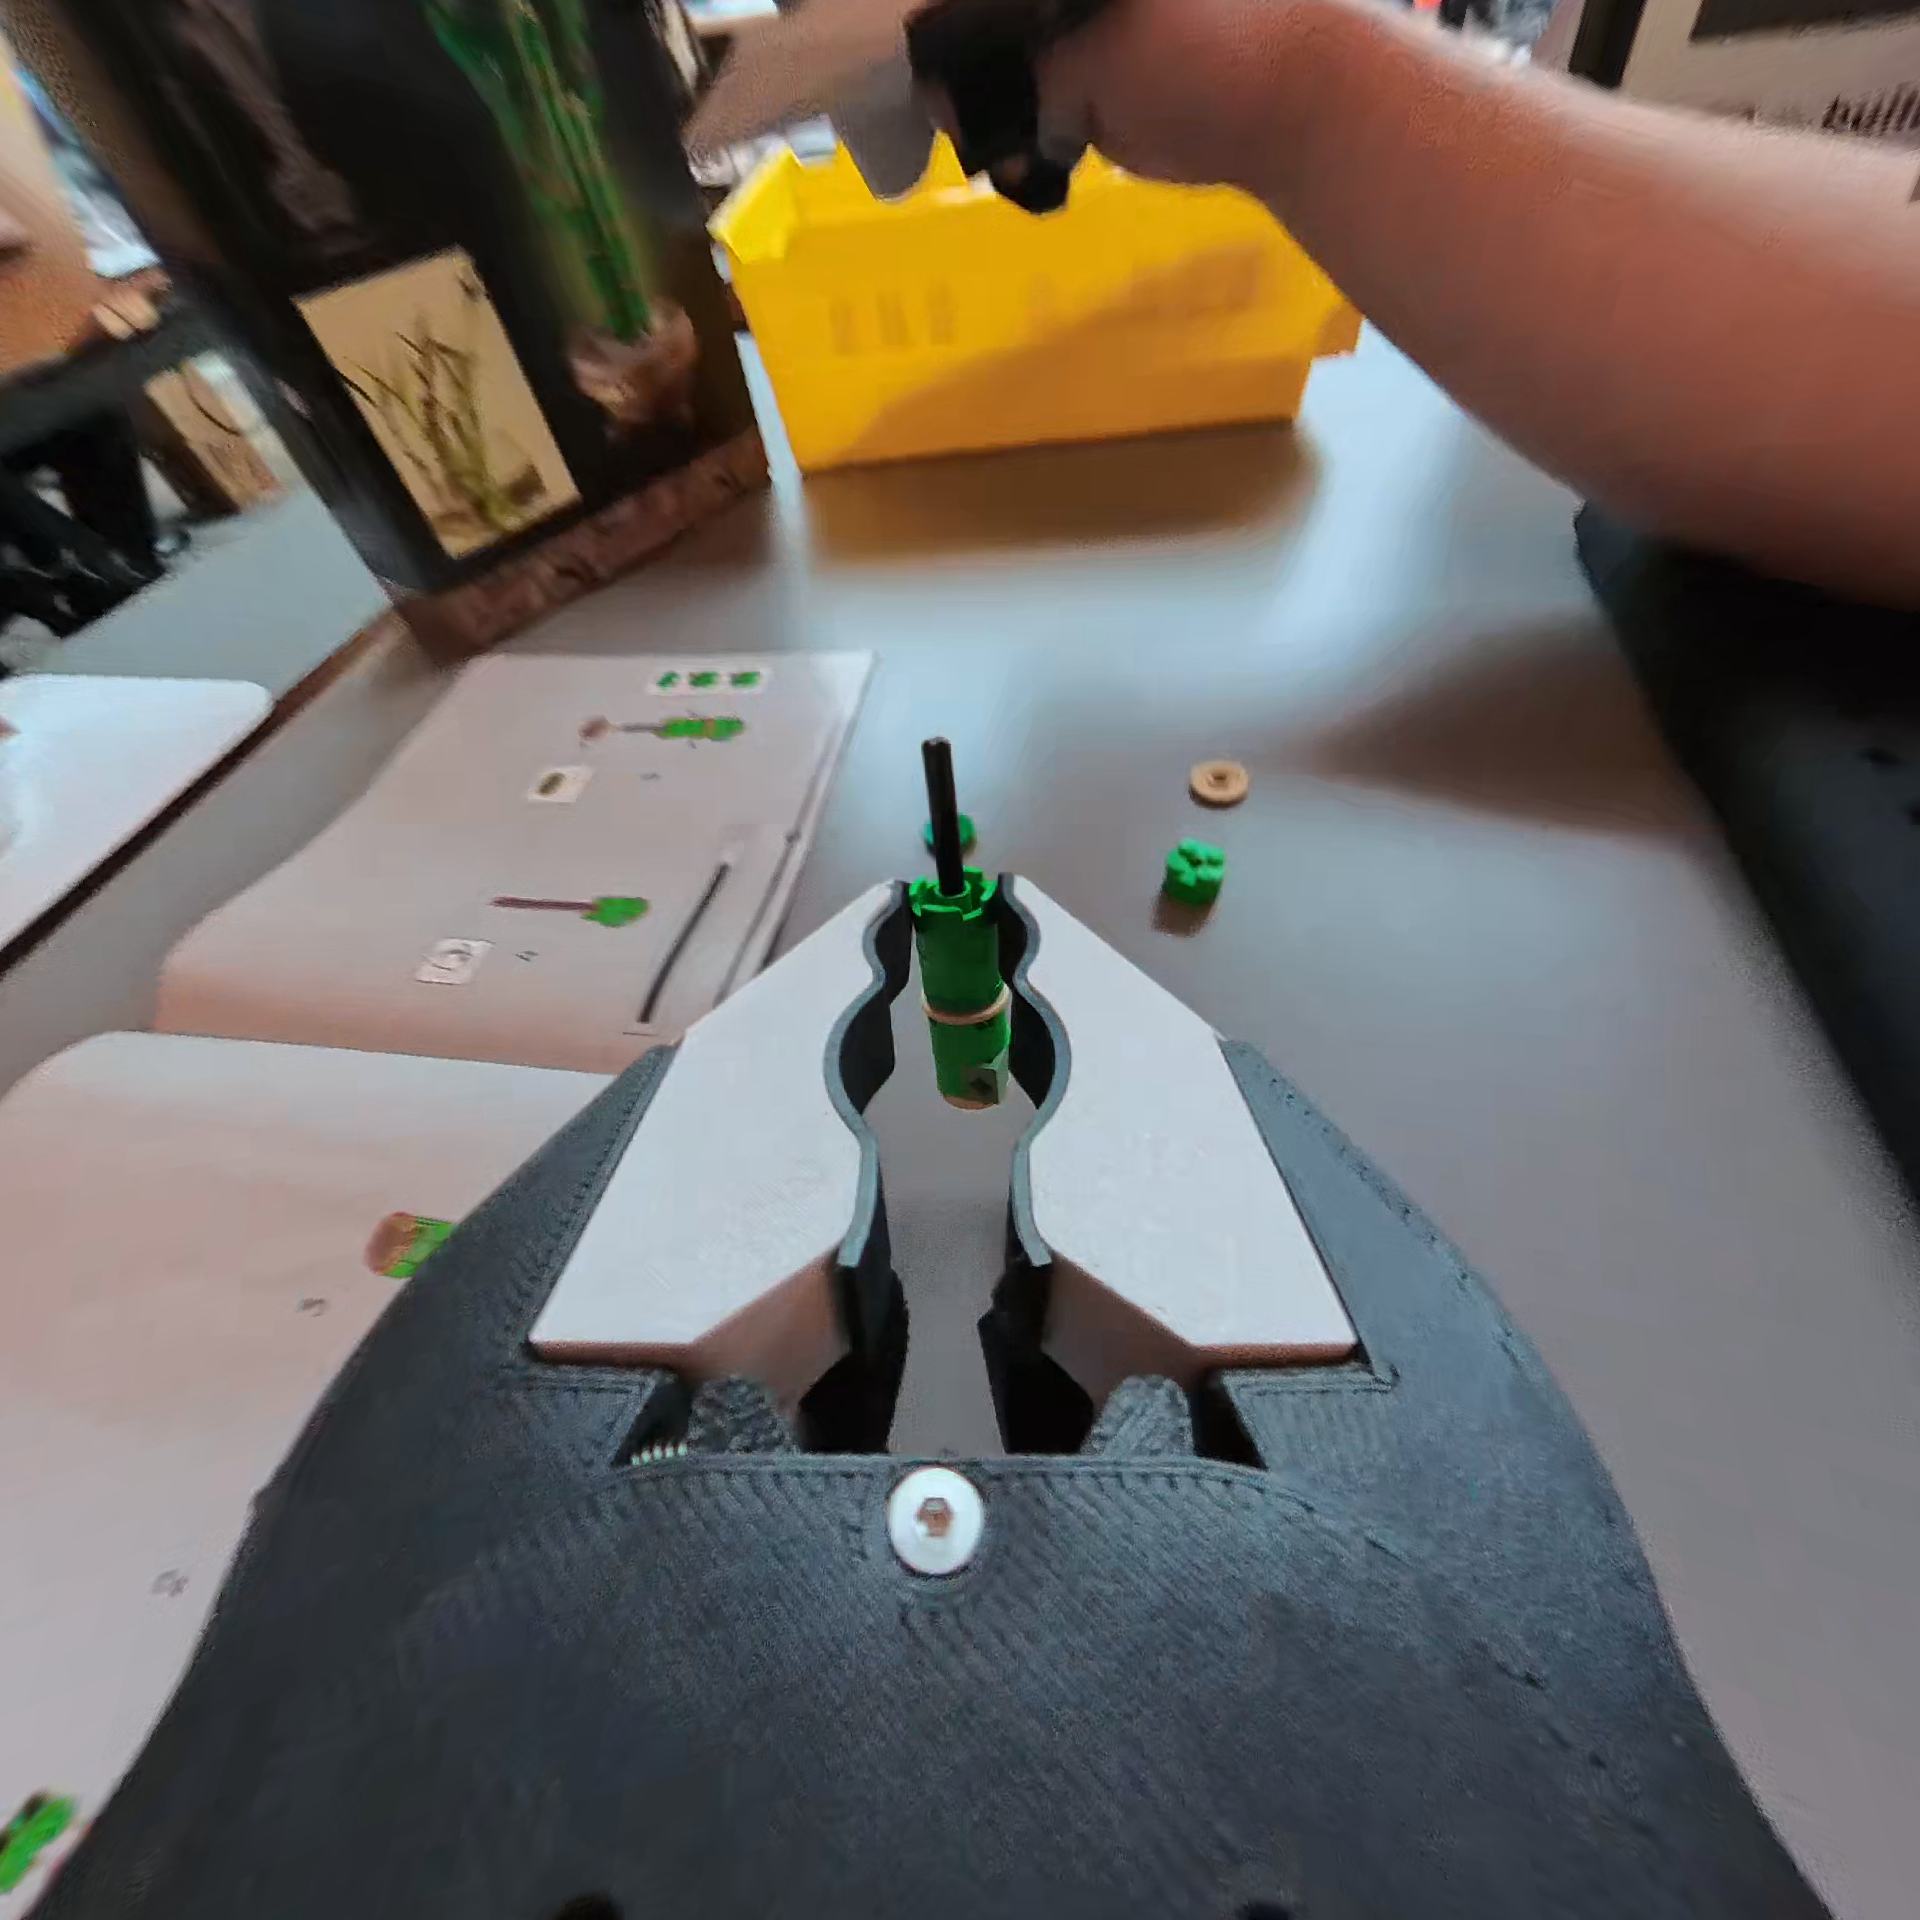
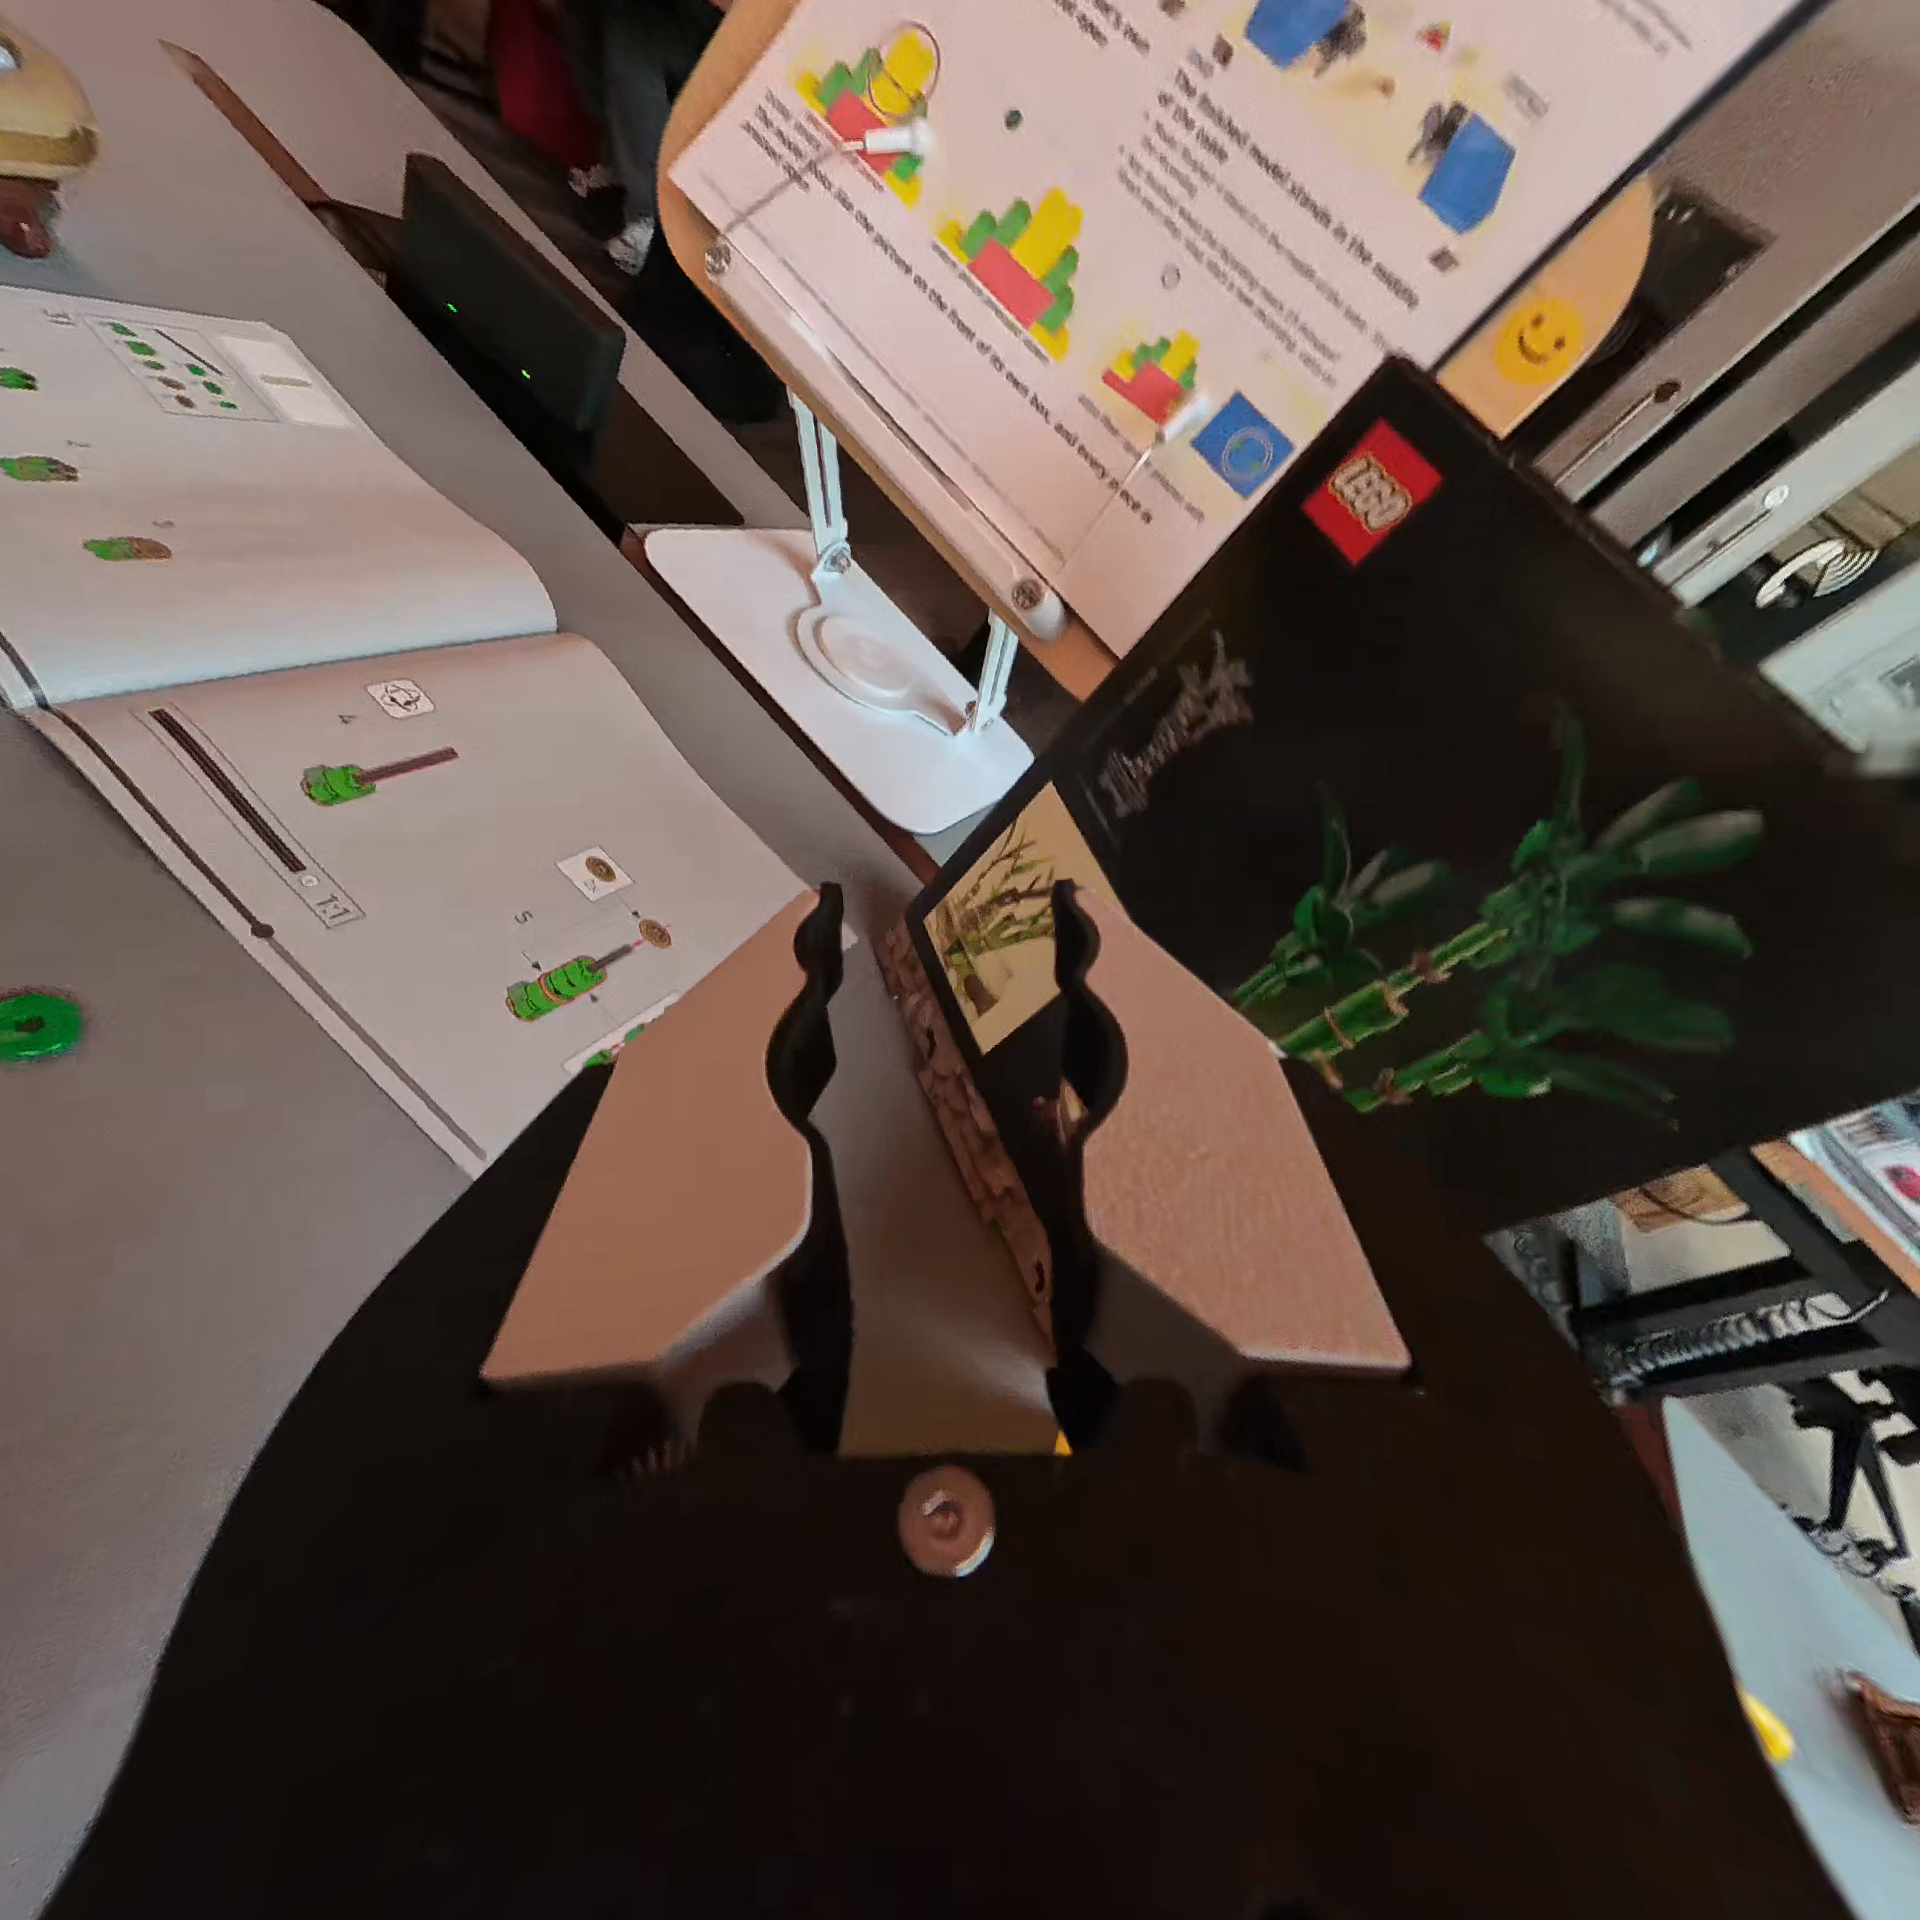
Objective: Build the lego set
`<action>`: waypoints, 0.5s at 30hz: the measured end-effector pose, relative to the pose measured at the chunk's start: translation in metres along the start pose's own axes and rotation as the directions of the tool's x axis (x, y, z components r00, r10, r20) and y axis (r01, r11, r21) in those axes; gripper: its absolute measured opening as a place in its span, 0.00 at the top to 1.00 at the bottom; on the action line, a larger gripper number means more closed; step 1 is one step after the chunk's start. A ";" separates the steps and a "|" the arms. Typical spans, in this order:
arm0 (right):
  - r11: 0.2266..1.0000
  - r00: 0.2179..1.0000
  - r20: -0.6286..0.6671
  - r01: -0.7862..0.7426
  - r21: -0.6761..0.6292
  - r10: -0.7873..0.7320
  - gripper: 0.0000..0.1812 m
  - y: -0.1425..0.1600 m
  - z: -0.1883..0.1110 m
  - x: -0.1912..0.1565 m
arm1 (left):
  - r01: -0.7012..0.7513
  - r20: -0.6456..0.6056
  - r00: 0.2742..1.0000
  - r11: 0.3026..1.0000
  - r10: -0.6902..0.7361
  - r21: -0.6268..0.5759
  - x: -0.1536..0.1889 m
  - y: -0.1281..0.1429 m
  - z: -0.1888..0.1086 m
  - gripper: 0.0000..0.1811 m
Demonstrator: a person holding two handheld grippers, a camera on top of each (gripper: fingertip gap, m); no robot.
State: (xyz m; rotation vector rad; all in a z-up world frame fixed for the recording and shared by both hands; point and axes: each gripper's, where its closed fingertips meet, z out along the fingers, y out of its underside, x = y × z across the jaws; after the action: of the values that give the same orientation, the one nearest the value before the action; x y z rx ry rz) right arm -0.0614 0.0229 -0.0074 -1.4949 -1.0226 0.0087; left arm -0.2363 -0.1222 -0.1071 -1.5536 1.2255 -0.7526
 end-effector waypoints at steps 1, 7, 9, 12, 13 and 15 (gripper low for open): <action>1.000 1.000 0.006 -0.012 -0.015 0.012 0.78 0.005 0.001 0.000 | -0.002 -0.016 1.000 1.000 0.002 -0.021 0.003 0.004 0.003 0.92; 0.999 0.997 0.072 0.013 -0.047 -0.010 0.78 0.010 0.017 -0.019 | 0.045 -0.027 0.999 0.999 -0.044 0.029 0.004 -0.004 0.001 0.92; 0.999 0.995 0.093 0.024 -0.043 -0.020 0.78 0.008 0.020 -0.025 | 0.047 -0.015 0.999 0.999 -0.047 0.010 0.001 -0.001 0.001 0.92; 0.999 0.993 0.112 0.033 -0.043 -0.028 0.78 0.006 0.023 -0.030 | 0.043 0.000 0.999 0.999 -0.043 -0.004 -0.001 0.002 0.000 0.92; 0.998 0.993 0.114 0.034 -0.044 -0.029 0.78 0.007 0.023 -0.030 | 0.043 0.005 0.999 0.999 -0.043 -0.007 -0.001 0.002 0.000 0.92; 0.999 0.993 0.112 0.028 -0.044 -0.023 0.78 0.008 0.022 -0.029 | 0.048 0.012 0.999 0.999 -0.048 -0.008 -0.003 0.003 -0.001 0.92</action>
State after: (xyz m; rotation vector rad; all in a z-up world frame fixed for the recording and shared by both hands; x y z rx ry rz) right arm -0.0871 0.0249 -0.0348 -1.5361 -1.1375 0.0519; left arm -0.2388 -0.1199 -0.1091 -1.5964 1.1877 -0.7692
